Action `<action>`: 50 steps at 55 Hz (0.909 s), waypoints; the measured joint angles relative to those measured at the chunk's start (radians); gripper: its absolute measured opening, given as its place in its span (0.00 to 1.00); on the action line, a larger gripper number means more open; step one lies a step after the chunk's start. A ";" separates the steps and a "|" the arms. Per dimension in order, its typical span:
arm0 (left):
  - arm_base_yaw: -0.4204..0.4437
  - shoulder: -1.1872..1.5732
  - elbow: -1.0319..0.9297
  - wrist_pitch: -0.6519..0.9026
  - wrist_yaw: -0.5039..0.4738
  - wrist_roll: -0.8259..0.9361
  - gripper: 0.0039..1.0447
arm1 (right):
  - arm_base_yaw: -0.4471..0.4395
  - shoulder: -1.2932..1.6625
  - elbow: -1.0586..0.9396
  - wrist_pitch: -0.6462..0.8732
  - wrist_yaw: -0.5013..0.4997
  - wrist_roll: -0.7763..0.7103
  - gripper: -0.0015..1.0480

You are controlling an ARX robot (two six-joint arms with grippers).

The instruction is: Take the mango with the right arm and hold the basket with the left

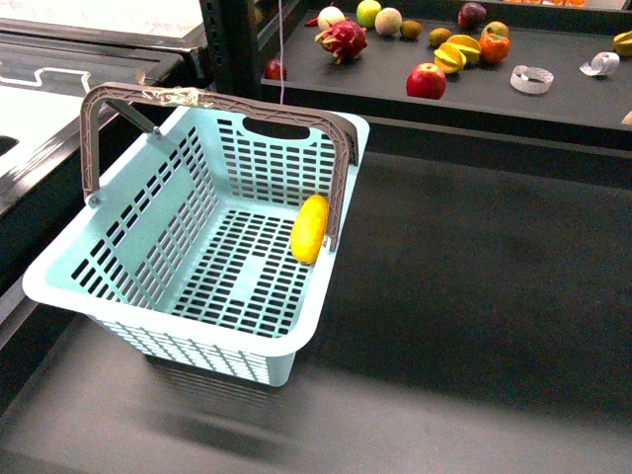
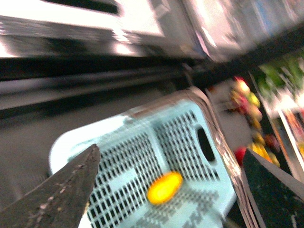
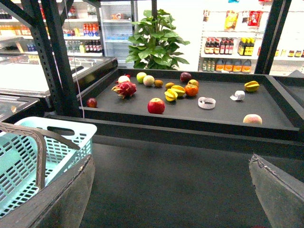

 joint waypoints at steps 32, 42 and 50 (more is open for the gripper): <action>0.212 -0.445 -0.365 0.340 0.513 1.035 0.02 | 0.000 0.000 0.000 0.000 0.000 0.000 0.92; 0.224 -0.631 -0.389 0.186 0.518 1.038 0.02 | 0.000 0.000 0.000 0.000 0.000 0.000 0.92; 0.224 -0.771 -0.389 0.064 0.518 1.041 0.02 | 0.000 0.000 0.000 0.000 0.000 0.000 0.92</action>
